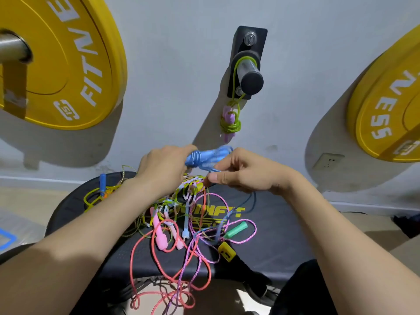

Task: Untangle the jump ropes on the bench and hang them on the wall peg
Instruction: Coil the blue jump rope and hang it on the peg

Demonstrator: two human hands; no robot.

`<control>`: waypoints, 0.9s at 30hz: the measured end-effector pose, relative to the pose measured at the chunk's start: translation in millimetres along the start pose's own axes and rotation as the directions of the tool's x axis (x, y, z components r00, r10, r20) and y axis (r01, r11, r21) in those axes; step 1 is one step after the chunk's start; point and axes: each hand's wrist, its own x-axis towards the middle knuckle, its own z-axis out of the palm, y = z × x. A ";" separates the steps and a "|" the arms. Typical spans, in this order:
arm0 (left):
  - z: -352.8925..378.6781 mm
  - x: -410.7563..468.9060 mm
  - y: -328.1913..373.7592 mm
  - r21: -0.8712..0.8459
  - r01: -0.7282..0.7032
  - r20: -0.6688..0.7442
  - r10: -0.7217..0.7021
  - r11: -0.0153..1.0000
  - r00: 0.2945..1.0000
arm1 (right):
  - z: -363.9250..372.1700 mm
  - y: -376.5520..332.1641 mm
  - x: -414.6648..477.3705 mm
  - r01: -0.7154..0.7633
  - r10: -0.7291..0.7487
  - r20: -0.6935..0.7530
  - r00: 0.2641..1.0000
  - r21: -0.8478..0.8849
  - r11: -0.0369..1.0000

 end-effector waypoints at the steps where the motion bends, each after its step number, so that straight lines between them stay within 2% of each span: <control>1: 1.3 -1.6 4.1 0.067 -0.064 0.041 0.061 0.996 0.997 | -1.6 0.8 -1.3 0.033 -0.035 -0.047 0.998 -0.047 0.998; 3: 2.5 -6.1 14.1 0.159 -0.206 0.117 0.188 0.966 0.975 | -4.4 3.9 0.0 0.069 -0.097 -0.189 0.977 -0.147 0.987; 6: -3.2 -6.3 20.0 0.140 -0.302 0.105 0.289 0.943 0.952 | -11.9 14.2 3.3 0.026 -0.124 -0.438 0.890 -0.223 0.974; 8: -8.5 -6.1 18.4 -0.013 -0.331 0.065 0.331 0.944 0.941 | -18.0 22.2 2.9 0.010 -0.090 -0.514 0.853 -0.155 0.988; 10: -14.1 -7.6 15.8 -0.328 -0.292 -0.019 0.303 0.898 0.953 | -22.2 29.1 0.9 -0.003 -0.070 -0.518 0.852 -0.137 0.991; 11: -14.8 -6.2 14.5 -0.405 -0.273 -0.075 0.265 0.873 0.961 | -24.1 31.7 0.3 -0.020 -0.073 -0.517 0.853 -0.172 0.985; 12: -14.2 -4.4 13.2 -0.409 -0.256 -0.133 0.220 0.876 0.966 | -24.7 33.8 0.4 -0.036 -0.067 -0.503 0.862 -0.193 0.981; 14: -10.9 -0.4 8.6 -0.352 -0.175 -0.186 0.115 0.919 0.976 | -18.0 32.0 0.3 -0.053 -0.001 -0.366 0.930 -0.136 0.989; 16: -7.8 2.7 3.3 -0.271 -0.063 -0.160 0.020 0.961 0.987 | -3.9 21.0 -1.4 -0.103 0.097 -0.114 0.989 -0.055 0.993; 18: -4.1 2.4 1.2 -0.129 0.003 -0.138 -0.021 0.992 0.990 | 9.6 7.9 -3.6 -0.105 0.108 0.056 0.993 -0.045 0.993; 19: -3.0 1.8 1.7 -0.058 0.013 -0.145 -0.022 0.998 0.989 | 12.1 3.2 -4.0 -0.059 0.064 0.067 0.996 -0.077 0.995; 21: -3.9 0.8 4.0 0.061 -0.008 -0.142 0.017 0.998 0.990 | 8.8 -3.0 -3.7 0.035 -0.045 -0.046 0.998 -0.191 0.981; 24: -3.7 0.3 8.1 0.218 -0.134 -0.030 0.144 0.967 0.989 | 0.8 -1.4 0.0 0.050 -0.137 -0.306 0.942 -0.278 0.959; 27: -2.3 -3.1 14.0 0.208 -0.310 0.076 0.301 0.928 0.951 | 0.0 2.3 5.1 0.085 -0.212 -0.479 0.852 -0.273 0.958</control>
